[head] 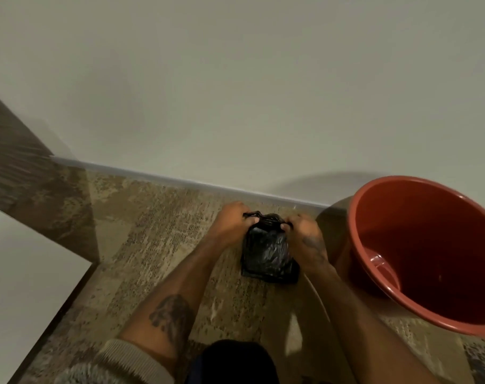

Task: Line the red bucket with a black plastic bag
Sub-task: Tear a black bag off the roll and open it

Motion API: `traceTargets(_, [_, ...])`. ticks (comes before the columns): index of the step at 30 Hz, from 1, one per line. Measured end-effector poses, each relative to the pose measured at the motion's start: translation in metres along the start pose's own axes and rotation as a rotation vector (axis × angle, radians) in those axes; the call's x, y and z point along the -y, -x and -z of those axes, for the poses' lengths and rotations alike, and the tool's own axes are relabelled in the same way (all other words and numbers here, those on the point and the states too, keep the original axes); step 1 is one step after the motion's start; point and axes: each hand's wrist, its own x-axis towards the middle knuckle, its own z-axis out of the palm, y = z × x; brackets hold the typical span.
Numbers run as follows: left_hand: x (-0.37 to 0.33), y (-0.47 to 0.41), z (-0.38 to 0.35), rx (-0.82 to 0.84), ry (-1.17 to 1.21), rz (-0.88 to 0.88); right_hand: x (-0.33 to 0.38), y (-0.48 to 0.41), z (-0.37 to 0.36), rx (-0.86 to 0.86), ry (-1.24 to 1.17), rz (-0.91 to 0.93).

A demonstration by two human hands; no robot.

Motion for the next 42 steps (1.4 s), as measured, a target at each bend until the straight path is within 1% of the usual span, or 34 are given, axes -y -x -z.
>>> traceTargets(4, [-0.03,0.002,0.045,-0.068,0.089,-0.015,0.04,-0.008,0.046,-0.079,-0.092,-0.02])
traceTargets(6, [-0.046,0.004,0.071,-0.094,0.149,-0.013,0.059,-0.01,0.073,-0.096,-0.218,-0.028])
traceTargets(8, [-0.068,0.007,0.095,-0.139,0.254,0.007,0.078,-0.011,0.103,-0.075,-0.366,-0.062])
traceTargets(10, [-0.092,0.011,0.115,-0.252,0.406,0.038,0.097,-0.011,0.134,-0.049,-0.514,-0.061])
traceTargets(12, [-0.117,0.019,0.13,-0.426,0.593,0.137,0.114,-0.01,0.159,-0.057,-0.634,-0.045])
traceTargets(13, [-0.128,0.024,0.137,-0.466,0.695,0.201,0.122,-0.011,0.168,-0.073,-0.678,-0.039])
traceTargets(14, [-0.139,0.031,0.141,-0.443,0.79,0.25,0.128,-0.009,0.177,-0.092,-0.713,-0.032])
traceTargets(15, [-0.149,0.038,0.143,-0.371,0.853,0.279,0.135,-0.008,0.184,-0.109,-0.738,-0.024])
traceTargets(17, [-0.164,0.049,0.141,-0.197,0.887,0.306,0.145,-0.005,0.192,-0.119,-0.772,-0.005])
traceTargets(18, [-0.171,0.054,0.139,-0.15,0.88,0.303,0.149,-0.003,0.194,-0.112,-0.784,0.012])
traceTargets(21, [-0.182,0.054,0.133,-0.144,0.855,0.269,0.155,0.002,0.197,-0.031,-0.784,0.048])
traceTargets(25, [-0.181,0.05,0.129,-0.113,0.912,0.24,0.153,0.006,0.201,0.117,-0.766,0.062])
traceTargets(27, [-0.176,0.048,0.125,-0.13,0.853,0.231,0.149,0.006,0.202,0.146,-0.791,0.038])
traceTargets(29, [-0.171,0.047,0.125,-0.162,0.815,0.227,0.143,0.004,0.205,0.126,-0.774,0.0])
traceTargets(31, [-0.162,0.049,0.13,-0.156,0.809,0.207,0.137,0.002,0.21,0.091,-0.752,-0.05])
traceTargets(33, [-0.15,0.055,0.14,-0.112,0.792,0.141,0.13,-0.002,0.219,0.046,-0.736,-0.076])
traceTargets(36, [-0.13,0.068,0.161,-0.039,0.697,0.014,0.121,-0.012,0.233,-0.068,-0.637,-0.071])
traceTargets(39, [-0.118,0.079,0.175,0.089,0.653,-0.058,0.121,-0.028,0.237,-0.152,-0.464,-0.093])
traceTargets(40, [-0.117,0.083,0.178,0.155,0.635,-0.091,0.125,-0.032,0.236,-0.152,-0.403,-0.086])
traceTargets(42, [-0.117,0.09,0.18,0.326,0.599,-0.138,0.138,-0.038,0.233,-0.114,-0.377,-0.054])
